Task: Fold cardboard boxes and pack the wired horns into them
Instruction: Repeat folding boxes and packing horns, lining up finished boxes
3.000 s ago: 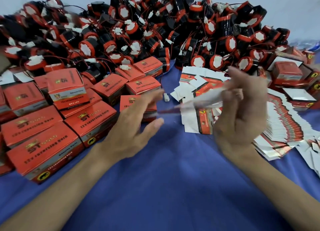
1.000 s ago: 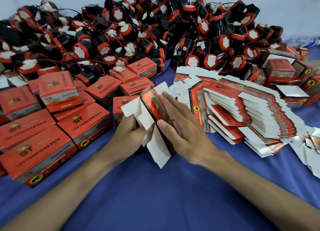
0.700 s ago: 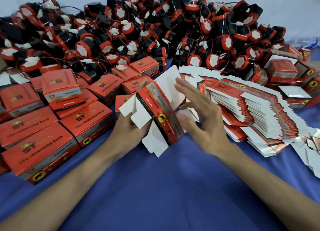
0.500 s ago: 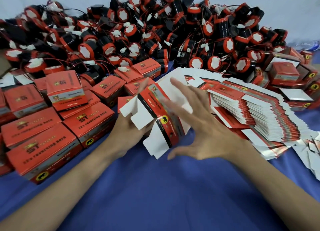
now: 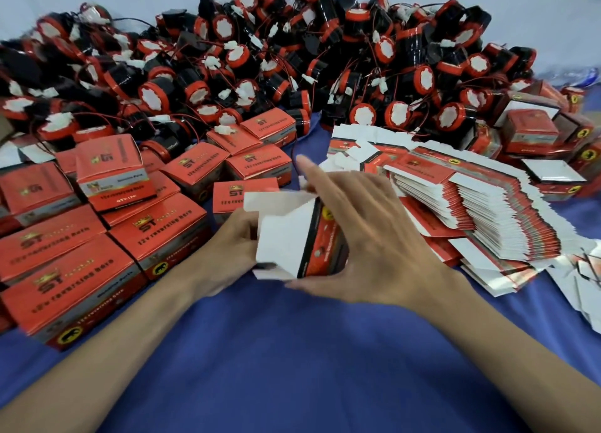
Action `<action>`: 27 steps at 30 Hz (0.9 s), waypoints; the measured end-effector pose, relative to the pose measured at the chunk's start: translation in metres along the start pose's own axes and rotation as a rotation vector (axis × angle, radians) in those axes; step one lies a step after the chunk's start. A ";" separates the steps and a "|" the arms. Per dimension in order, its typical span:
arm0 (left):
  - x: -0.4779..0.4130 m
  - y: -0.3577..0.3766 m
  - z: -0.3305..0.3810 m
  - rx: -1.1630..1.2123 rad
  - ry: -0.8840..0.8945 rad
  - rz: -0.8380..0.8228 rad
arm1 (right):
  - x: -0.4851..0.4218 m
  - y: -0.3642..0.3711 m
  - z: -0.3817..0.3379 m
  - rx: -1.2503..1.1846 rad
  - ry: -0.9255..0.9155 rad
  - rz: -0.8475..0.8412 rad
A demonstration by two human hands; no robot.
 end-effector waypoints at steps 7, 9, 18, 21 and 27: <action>-0.003 0.000 0.000 0.159 0.059 0.100 | 0.011 -0.022 0.027 -0.156 0.370 0.515; -0.003 0.010 0.002 -0.014 0.150 0.217 | 0.012 -0.021 0.027 -0.155 0.415 0.577; 0.023 0.012 0.008 0.059 0.385 0.508 | 0.007 -0.001 0.004 -0.489 0.242 0.475; 0.025 0.017 0.013 -0.008 0.430 0.464 | 0.006 -0.003 0.004 -0.732 0.250 0.525; 0.027 0.019 0.020 -0.086 0.492 0.415 | 0.005 -0.003 0.002 -0.828 0.258 0.540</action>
Point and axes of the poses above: each hand's wrist, its own x-axis away from the middle knuckle, its own y-axis out of the palm, z = x × y, the point moved 5 cm from there along -x, towards the middle knuckle, and after that the axes turned 12 degrees about -y, right-handed, at the moved point
